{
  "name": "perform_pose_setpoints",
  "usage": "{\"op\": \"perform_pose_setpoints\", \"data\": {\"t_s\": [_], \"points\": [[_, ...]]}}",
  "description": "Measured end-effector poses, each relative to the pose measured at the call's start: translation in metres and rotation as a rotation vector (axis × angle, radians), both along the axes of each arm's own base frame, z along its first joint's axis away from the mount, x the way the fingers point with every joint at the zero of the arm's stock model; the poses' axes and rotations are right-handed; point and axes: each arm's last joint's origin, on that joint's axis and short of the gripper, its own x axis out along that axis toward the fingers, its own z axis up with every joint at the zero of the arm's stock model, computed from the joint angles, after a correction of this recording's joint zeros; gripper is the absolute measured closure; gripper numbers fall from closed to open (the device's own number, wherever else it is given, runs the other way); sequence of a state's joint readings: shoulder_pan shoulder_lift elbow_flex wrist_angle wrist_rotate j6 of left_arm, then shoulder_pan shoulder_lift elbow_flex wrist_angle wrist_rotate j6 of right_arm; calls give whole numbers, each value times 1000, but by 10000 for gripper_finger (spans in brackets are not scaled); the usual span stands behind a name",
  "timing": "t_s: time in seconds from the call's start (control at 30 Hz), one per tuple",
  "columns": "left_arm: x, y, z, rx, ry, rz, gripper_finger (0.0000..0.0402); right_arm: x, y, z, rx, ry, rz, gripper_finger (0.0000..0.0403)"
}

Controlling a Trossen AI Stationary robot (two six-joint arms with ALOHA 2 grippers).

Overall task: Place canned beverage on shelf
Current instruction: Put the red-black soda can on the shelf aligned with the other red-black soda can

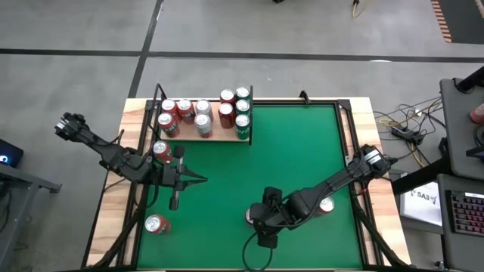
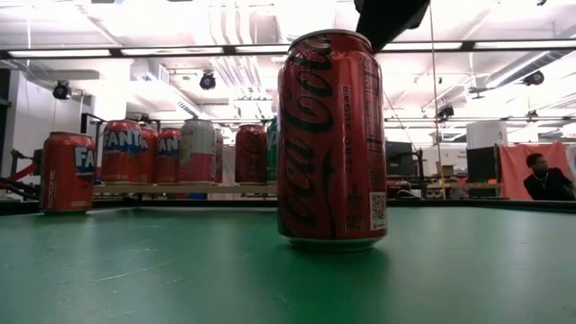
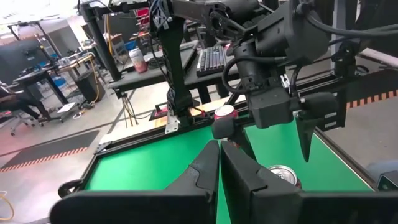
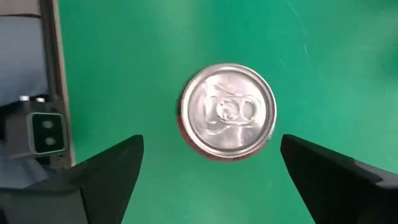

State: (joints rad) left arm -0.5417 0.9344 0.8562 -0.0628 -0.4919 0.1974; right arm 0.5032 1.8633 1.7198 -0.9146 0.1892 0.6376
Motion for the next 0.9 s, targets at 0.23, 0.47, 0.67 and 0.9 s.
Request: {"op": "perform_pose_setpoints", "data": {"t_s": [0.23,0.47,0.67,0.9], "points": [[0,0,0,1,1,0,402,-3,-2,-18,-32,21,-13,31],[0,0,0,1,2,0,402,3,-2,-38,-25,-57,21,31],[1,-1,-1,3,5,-1,402,7,-6,-41,-70,-110,-2,49],[3,-2,-3,13,14,-1,402,12,-17,-43,-81,-111,-23,117]]}}
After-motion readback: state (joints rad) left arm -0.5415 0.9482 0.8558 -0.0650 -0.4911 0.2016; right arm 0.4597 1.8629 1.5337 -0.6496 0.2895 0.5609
